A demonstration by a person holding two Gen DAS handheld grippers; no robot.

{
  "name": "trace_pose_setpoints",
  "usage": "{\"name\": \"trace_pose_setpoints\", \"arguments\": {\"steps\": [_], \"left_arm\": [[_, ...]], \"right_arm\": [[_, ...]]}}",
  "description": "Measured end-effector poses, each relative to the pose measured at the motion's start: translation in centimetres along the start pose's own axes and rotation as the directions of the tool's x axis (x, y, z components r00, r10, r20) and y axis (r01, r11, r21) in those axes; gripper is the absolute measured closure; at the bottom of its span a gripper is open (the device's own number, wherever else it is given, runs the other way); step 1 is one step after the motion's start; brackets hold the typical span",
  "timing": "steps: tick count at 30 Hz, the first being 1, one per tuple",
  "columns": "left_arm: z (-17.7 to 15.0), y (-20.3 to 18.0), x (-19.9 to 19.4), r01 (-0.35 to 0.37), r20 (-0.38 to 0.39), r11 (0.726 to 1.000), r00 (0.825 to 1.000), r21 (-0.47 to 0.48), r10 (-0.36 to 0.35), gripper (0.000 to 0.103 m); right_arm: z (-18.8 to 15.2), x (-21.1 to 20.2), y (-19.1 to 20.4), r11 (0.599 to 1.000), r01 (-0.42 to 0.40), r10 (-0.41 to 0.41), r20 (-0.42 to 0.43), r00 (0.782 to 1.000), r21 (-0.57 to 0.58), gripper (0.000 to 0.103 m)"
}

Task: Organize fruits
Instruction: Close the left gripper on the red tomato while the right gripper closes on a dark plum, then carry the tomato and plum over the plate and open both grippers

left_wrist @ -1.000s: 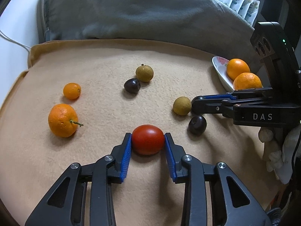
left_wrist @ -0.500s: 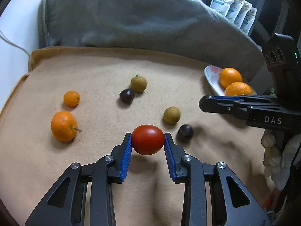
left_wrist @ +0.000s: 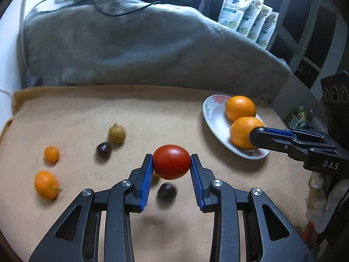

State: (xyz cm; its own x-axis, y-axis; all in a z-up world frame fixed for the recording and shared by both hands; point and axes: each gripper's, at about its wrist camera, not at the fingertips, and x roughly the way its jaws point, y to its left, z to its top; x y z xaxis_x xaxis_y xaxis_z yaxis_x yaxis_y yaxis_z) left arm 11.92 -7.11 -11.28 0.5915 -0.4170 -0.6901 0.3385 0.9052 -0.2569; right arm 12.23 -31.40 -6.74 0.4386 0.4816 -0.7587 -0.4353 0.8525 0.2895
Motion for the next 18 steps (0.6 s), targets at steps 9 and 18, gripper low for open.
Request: {"name": "trace_pose_setpoints", "arguments": {"steps": [9, 18], "left_arm": [[2.3, -3.1, 2.4, 0.049, -0.008, 0.998, 0.999, 0.041, -0.049, 0.071], [3.9, -4.5, 4.9, 0.083, -0.039, 0.995, 0.996, 0.051, -0.081, 0.071]], "right_arm": [[-1.3, -3.6, -4.9, 0.994, 0.078, -0.08, 0.034, 0.996, 0.077, 0.076], [-2.3, -4.1, -8.5, 0.985, 0.121, -0.124, 0.017, 0.992, 0.125, 0.076]]}}
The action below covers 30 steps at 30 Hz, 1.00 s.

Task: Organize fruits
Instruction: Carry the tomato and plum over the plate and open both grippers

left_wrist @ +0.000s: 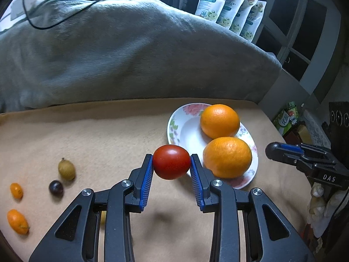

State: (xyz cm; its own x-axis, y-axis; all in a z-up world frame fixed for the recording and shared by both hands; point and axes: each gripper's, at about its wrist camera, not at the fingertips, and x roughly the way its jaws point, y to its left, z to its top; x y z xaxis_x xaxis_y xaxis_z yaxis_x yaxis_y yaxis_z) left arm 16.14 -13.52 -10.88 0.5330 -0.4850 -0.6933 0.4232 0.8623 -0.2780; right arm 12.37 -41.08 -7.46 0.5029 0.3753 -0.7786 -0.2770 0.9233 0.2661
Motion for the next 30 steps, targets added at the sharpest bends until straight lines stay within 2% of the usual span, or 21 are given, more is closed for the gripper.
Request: {"name": "trace_pose_setpoints", "arguments": {"steps": [16, 30], "left_arm": [[2.6, 0.0, 3.9, 0.047, -0.059, 0.999, 0.997, -0.025, -0.048, 0.071], [3.3, -0.4, 5.0, 0.06, -0.074, 0.998, 0.995, -0.033, -0.062, 0.071]], "right_arm": [[0.6, 2.4, -2.5, 1.0, 0.019, -0.018, -0.04, 0.999, 0.011, 0.076], [0.6, 3.1, -2.5, 1.0, 0.024, -0.025, -0.052, 0.998, -0.01, 0.076]]}}
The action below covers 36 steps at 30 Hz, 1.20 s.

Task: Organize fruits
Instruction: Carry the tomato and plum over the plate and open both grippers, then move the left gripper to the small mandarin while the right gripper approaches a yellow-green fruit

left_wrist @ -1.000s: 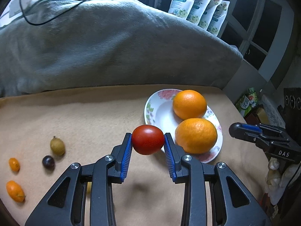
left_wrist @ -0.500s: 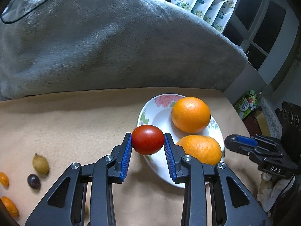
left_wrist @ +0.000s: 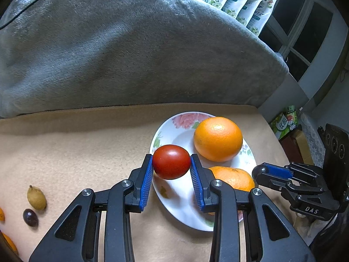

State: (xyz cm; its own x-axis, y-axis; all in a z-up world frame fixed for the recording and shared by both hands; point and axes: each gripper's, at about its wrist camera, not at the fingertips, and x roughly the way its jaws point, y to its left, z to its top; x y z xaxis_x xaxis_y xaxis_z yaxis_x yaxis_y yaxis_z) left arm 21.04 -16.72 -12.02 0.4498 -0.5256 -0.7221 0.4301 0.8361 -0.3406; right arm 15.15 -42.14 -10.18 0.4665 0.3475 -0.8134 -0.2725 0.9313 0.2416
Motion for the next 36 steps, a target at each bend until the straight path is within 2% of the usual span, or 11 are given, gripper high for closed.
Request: {"name": "trace_pose_setpoints", "arguments": {"steps": [7, 9, 10, 11, 12, 15, 16, 17, 20, 24, 36], "left_arm": [[0.1, -0.1, 0.0, 0.005, 0.0, 1.0, 1.0, 0.002, -0.005, 0.071], [0.1, -0.2, 0.0, 0.004, 0.0, 1.0, 1.0, 0.003, -0.004, 0.07], [0.2, -0.2, -0.1, 0.003, 0.0, 1.0, 1.0, 0.002, -0.003, 0.07], [0.2, -0.2, -0.1, 0.004, 0.003, 1.0, 1.0, 0.001, -0.004, 0.067], [0.2, -0.2, -0.2, 0.006, 0.005, 1.0, 1.0, -0.001, -0.006, 0.06], [0.4, -0.2, -0.5, 0.01, 0.017, 1.0, 1.0, -0.001, -0.01, 0.056], [0.4, -0.3, -0.6, 0.009, 0.02, 1.0, 1.0, 0.002, -0.009, 0.056], [0.5, -0.4, -0.7, 0.007, 0.024, 1.0, 1.0, 0.007, -0.007, 0.051], [0.5, -0.7, -1.0, 0.006, 0.036, 1.0, 0.999, 0.019, -0.007, 0.039], [0.5, -1.1, -1.6, -0.021, 0.05, 0.999, 0.999, 0.039, 0.019, 0.032], [0.1, -1.0, -4.7, -0.073, 0.118, 0.996, 0.991, 0.06, 0.065, 0.032]], "right_arm": [[0.1, 0.1, 0.4, 1.0, 0.003, -0.003, -0.002, 1.0, -0.018, 0.073], [0.1, 0.0, 0.5, 1.0, 0.003, -0.003, 0.008, 1.0, -0.019, 0.061], [0.1, -0.1, 0.5, 1.0, 0.005, -0.005, 0.015, 1.0, -0.021, 0.049], [0.1, -0.3, 0.5, 1.0, 0.008, -0.008, 0.025, 1.0, -0.023, 0.042], [0.1, -0.5, 0.6, 1.0, 0.008, -0.007, 0.032, 0.999, -0.026, 0.041], [0.2, -0.9, 0.7, 0.999, 0.006, -0.004, 0.042, 0.999, -0.032, 0.04], [0.2, -1.0, 0.7, 0.999, 0.007, -0.005, 0.043, 0.999, -0.034, 0.035], [0.1, -1.1, 0.8, 0.999, 0.006, -0.004, 0.047, 0.999, -0.037, 0.029], [0.1, -1.5, 1.2, 0.999, 0.004, -0.001, 0.063, 0.998, -0.047, 0.018], [0.0, -1.8, 1.8, 0.998, -0.012, 0.016, 0.069, 0.998, -0.062, 0.014], [0.2, -2.8, 3.9, 0.994, 0.001, 0.009, 0.088, 0.996, -0.107, 0.014]]}}
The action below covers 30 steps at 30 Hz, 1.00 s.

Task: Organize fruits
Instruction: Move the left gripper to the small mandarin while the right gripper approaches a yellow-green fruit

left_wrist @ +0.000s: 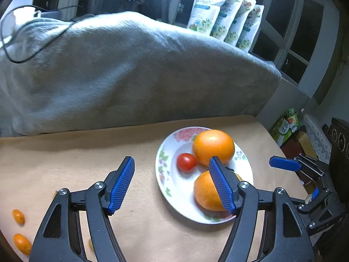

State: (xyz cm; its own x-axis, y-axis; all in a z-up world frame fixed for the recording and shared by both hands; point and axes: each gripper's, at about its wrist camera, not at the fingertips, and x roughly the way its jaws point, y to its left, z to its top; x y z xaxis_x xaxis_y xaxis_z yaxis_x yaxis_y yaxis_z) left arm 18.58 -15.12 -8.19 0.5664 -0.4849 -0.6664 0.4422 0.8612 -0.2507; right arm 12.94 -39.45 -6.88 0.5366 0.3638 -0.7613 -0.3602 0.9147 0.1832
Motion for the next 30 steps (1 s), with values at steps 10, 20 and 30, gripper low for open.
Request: {"name": "trace_pose_setpoints", "arguments": {"steps": [10, 20, 30], "left_arm": [[-0.2, 3.1, -4.5, -0.069, 0.078, 0.997, 0.994, -0.024, 0.071, 0.032], [-1.1, 9.0, -9.3, -0.17, 0.113, 0.98, 0.977, -0.1, 0.181, 0.032], [-5.5, 12.8, -11.5, -0.231, 0.085, 0.959, 0.965, -0.166, 0.247, 0.033]], "right_arm": [[1.2, -0.7, 2.0, 1.0, -0.027, 0.027, 0.042, 0.999, -0.008, 0.014], [2.8, 0.7, 5.5, 0.995, -0.089, 0.091, 0.044, 0.995, -0.053, 0.014], [4.8, 3.7, 8.5, 0.981, -0.191, 0.19, -0.023, 0.981, -0.021, 0.014]]}}
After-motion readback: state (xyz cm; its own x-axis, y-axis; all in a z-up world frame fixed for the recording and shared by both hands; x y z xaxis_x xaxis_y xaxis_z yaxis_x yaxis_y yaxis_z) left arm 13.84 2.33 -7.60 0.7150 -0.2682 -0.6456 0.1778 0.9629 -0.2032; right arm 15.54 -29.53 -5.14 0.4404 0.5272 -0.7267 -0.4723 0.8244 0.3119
